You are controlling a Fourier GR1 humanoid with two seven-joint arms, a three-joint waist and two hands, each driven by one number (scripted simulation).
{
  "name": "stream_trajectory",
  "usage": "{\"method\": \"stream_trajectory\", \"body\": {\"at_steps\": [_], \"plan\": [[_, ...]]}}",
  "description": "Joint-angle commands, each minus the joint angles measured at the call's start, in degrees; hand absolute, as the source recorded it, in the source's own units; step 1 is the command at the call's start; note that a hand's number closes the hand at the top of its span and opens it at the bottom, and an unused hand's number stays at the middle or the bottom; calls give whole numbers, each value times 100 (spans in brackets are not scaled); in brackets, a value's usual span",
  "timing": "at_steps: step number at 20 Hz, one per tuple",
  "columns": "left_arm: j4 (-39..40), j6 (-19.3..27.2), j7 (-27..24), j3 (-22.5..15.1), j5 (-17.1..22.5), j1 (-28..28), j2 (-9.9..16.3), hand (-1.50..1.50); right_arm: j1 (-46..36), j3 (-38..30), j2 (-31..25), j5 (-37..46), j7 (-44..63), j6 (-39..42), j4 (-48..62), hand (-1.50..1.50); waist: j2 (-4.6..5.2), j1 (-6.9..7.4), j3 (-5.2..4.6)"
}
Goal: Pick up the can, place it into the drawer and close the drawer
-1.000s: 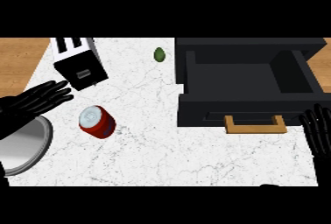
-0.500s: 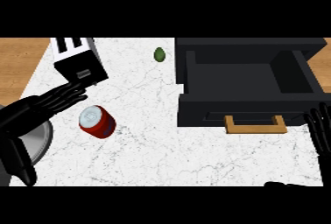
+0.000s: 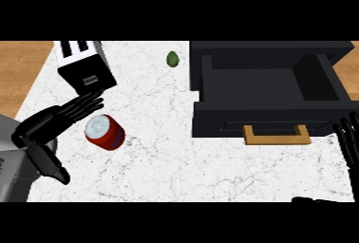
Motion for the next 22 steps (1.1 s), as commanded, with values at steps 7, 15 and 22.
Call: {"method": "stream_trajectory", "body": {"at_steps": [7, 15, 22], "plan": [[935, 136, -1540, -151, -1053, -139, 116, -150, 249, -114, -43, -190, 135, 306, -348, -150, -8, 2, 2], [2467, 344, -3006, -508, -1771, -510, 584, -150, 1, 55, 118, 103, 5, 132, -162, -150, 20, -56, -8], [3186, 828, -3619, -932, -2106, -799, 554, -150, -211, -248, -59, -89, -87, 240, 191, -150, 30, -76, -7]]}}
